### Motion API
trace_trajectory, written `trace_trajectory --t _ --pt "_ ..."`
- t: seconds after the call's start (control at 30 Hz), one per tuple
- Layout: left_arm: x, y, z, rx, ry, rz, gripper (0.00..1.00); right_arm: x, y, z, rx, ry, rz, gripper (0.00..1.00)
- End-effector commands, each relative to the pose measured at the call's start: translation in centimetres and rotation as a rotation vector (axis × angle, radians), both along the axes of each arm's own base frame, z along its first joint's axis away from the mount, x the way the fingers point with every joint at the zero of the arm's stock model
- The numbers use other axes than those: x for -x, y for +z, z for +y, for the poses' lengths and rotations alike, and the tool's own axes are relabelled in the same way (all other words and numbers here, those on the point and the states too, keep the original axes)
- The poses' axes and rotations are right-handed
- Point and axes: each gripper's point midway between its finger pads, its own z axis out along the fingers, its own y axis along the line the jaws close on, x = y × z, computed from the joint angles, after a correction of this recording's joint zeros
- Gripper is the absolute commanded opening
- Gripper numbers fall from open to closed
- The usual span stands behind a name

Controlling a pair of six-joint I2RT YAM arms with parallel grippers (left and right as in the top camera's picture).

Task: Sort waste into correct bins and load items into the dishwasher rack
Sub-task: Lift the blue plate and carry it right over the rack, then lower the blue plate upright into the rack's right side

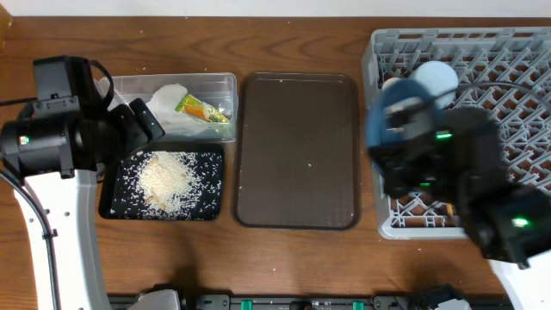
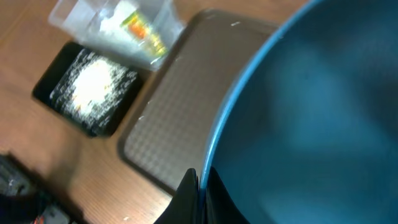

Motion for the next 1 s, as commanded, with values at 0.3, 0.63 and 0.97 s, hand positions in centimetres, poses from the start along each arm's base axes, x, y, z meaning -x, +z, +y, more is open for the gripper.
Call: trace_trajectory --t 0.3,0.63,0.97 --pt "0.0 -0.1 0.4 -0.015 0.005 0.01 0.96 -1.2 4.3 -6.4 -0.497 0.121 -0.079 0.01" --pt "0.0 -0.1 0.4 -0.015 0.005 0.01 0.96 -4.7 3.2 -10.4 -0.749 0.093 -0.056 0.01" --pt "0.0 -0.1 0.4 -0.015 0.005 0.01 0.96 -6.0 0.4 -14.6 -0.774 -0.044 -0.023 0.01"
